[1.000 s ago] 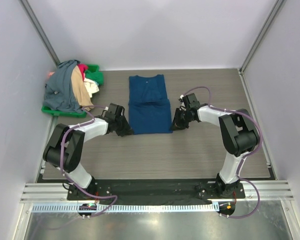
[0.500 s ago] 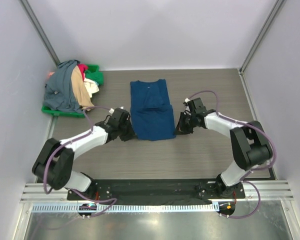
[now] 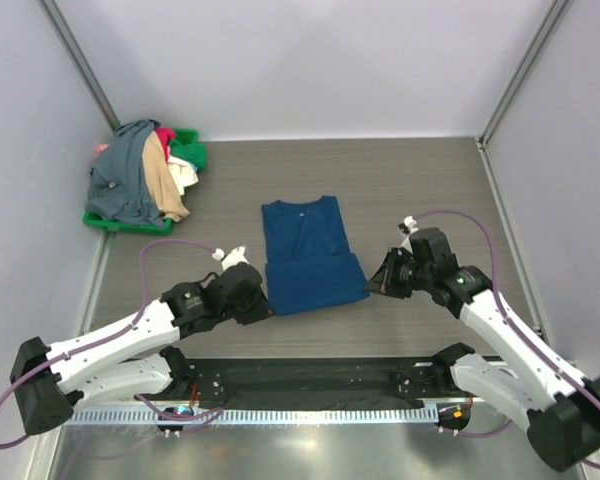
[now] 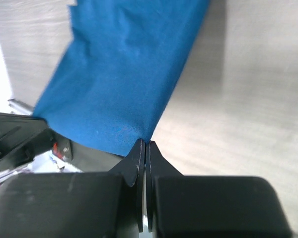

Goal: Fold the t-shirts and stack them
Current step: Fold the tshirt

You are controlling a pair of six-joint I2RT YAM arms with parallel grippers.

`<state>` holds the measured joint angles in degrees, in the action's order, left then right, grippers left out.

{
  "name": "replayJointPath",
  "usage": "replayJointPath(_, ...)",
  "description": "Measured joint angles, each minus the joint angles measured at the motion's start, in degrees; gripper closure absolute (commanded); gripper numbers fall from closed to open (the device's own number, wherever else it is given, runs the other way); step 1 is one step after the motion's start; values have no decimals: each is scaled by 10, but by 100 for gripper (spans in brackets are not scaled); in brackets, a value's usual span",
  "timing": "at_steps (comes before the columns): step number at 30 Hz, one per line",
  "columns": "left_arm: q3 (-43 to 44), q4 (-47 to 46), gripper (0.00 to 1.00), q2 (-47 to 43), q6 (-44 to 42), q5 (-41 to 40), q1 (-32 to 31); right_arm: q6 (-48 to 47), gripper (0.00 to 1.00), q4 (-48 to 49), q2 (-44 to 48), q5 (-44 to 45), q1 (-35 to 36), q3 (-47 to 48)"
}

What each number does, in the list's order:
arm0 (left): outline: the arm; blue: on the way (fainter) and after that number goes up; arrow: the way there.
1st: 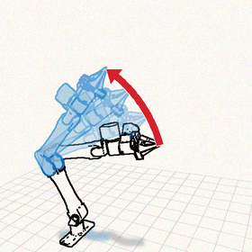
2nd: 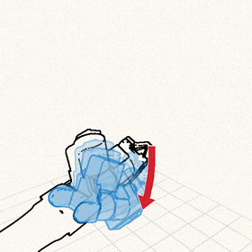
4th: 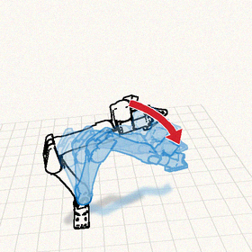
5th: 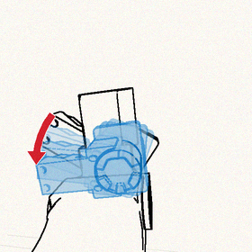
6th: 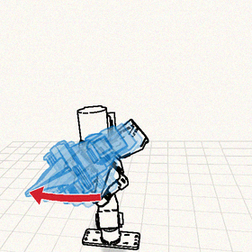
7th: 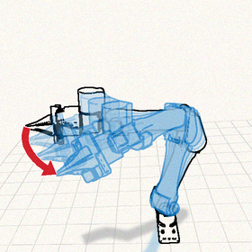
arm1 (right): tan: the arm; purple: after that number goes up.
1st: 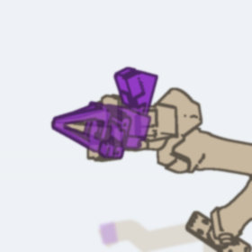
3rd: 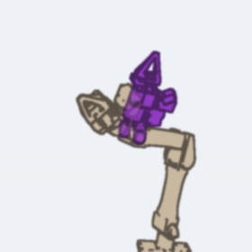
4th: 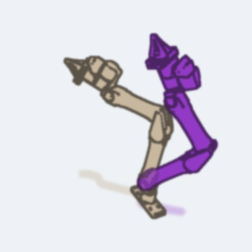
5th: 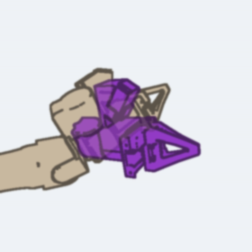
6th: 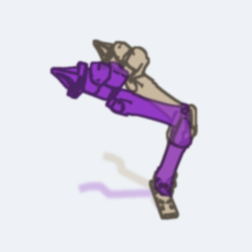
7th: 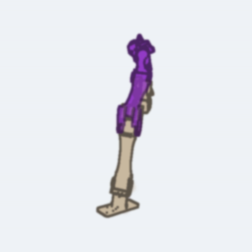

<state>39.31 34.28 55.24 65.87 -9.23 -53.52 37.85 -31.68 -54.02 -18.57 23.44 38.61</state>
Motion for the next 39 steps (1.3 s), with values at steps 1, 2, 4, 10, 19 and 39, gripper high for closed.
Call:
replayJointPath(1, 3, 12, 100, -6, 11, -7, -14, 9, 99, -16, 28, 3, 6, -3)
replayJointPath(2, 9, 28, 100, -9, 22, -13, -30, 16, 99, -28, 45, 6, 12, -4)
replayJointPath(4, 23, 55, 100, -10, 44, -25, -59, 28, 99, -50, 76, 11, 23, -4)
replayJointPath(10, 100, 123, 100, 19, 59, -66, -87, 39, 99, -119, 82, 39, 28, 34)
replayJointPath(19, 236, 165, 100, 104, -11, -109, -8, -3, 99, -136, -83, 113, 27, 176)
replayJointPath(39, 338, 87, 100, 311, -181, 39, 239, -70, 99, -86, -363, 109, -33, 370)
